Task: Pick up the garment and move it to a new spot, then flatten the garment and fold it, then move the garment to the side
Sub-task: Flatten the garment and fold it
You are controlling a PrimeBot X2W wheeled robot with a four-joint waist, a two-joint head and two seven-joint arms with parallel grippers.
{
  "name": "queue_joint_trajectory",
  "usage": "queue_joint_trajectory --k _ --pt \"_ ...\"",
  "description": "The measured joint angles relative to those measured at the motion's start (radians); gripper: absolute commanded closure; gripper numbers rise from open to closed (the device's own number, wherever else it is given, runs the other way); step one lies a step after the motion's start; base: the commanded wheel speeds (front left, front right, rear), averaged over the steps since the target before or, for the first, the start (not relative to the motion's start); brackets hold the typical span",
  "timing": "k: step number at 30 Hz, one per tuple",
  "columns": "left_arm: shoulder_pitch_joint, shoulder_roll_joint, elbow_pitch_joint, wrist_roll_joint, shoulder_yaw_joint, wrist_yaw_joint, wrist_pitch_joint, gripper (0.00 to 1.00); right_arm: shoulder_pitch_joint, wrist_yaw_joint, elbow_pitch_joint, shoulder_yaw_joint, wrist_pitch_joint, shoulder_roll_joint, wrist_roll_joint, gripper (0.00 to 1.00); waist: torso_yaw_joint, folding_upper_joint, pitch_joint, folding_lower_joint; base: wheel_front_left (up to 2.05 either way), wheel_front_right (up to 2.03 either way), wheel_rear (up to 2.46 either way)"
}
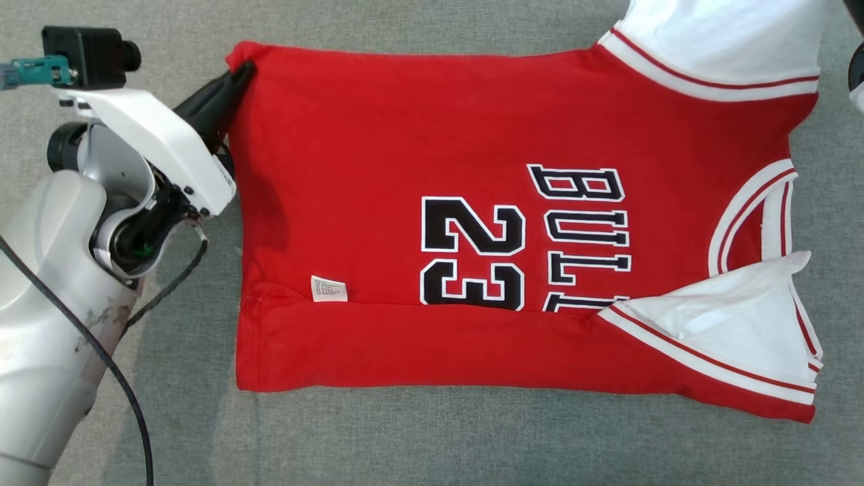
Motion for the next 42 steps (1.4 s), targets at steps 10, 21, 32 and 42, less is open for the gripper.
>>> queue_joint_trajectory --k 10,21,32,42 --pt "0.230 0.070 -0.209 -0.130 0.050 0.013 0.010 1.00 0.265 0.000 -0.228 -0.038 -0.027 -0.075 0.130 1.00 -0.016 0.0000 -0.025 0.0000 0.00 0.00 0.00" --pt "0.509 0.179 -0.421 -0.282 0.128 0.069 0.002 1.00 0.741 0.000 -0.461 -0.173 -0.161 -0.136 0.232 1.00 -0.051 0.0000 -0.053 0.0000 0.00 0.00 0.00" --pt "0.598 0.186 -0.416 -0.341 0.153 0.102 -0.007 0.00 0.994 0.000 -0.503 -0.251 -0.218 -0.012 0.202 0.00 -0.092 0.0000 -0.063 0.0000 0.00 0.00 0.00" --pt "0.631 0.148 -0.439 -0.223 0.246 0.177 -0.291 0.00 1.010 0.000 -0.459 -0.494 -0.309 0.199 -0.075 0.00 -0.102 0.0000 -0.093 0.0000 0.00 0.00 0.00"
